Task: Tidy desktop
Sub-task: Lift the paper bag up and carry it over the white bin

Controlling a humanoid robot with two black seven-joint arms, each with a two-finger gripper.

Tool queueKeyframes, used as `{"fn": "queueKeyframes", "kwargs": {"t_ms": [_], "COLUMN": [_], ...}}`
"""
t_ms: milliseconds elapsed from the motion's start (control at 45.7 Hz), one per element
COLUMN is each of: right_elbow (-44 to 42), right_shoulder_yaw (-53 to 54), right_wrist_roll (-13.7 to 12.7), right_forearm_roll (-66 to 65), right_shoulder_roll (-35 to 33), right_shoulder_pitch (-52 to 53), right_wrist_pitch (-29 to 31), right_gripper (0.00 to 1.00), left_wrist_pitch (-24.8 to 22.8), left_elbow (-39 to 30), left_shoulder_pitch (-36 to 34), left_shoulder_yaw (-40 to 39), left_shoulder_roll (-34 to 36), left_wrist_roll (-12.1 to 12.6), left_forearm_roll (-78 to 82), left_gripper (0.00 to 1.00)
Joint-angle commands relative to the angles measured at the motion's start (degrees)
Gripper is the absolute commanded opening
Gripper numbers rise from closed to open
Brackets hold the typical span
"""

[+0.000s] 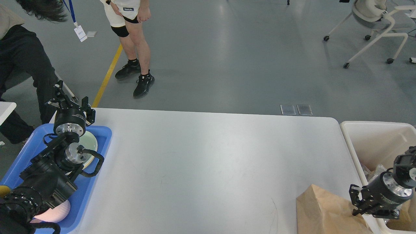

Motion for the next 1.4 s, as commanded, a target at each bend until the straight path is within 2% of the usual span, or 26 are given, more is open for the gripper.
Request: {"fn": "queueKeyframes", "kwargs": {"t_ms": [0,109,285,635,1073,1379], "right_elbow": [0.0,0.0,0.0,2.2,2.9,1.7], "right_shoulder_yaw": [-0.6,-1.0,-1.2,-4.7,-6.3,-6.4], "right_wrist_roll": [0.0,0.0,-0.1,-0.1,-0.3,-0.3], "right_forearm_roll": [0.0,-0.4,-1.2,-2.9,-5.3,-6.6], "right_shoulder_roll": [-0.2,-0.8,-2.6,-2.4,-1.6,2.2], "right_shoulder_pitch": [1.0,2.5,6.1,21.9,49.6,58.7], "right_wrist_pitch": [1.9,4.3,12.1,12.1,12.1,12.1], "right_gripper": [0.0,0.0,0.0,0.0,0.0,0.0], "left_wrist_pitch": [0.0,0.0,0.0,0.0,0.0,0.0], "left_elbow": [0.0,0.0,0.0,0.1,0.0,0.1], "left_shoulder_pitch": [0.0,0.0,0.0,0.0,0.0,0.0], "left_shoulder_yaw": [0.0,0.0,0.0,0.0,0.0,0.0], "left_shoulder_roll": [0.0,0.0,0.0,0.0,0.0,0.0], "left_wrist_roll": [0.0,0.0,0.0,0.0,0.0,0.0], "left_forearm_roll": [0.0,0.0,0.0,0.0,0.0,0.0], "left_gripper": [0.96,0.96,0.96,0.96,0.96,0.96]}}
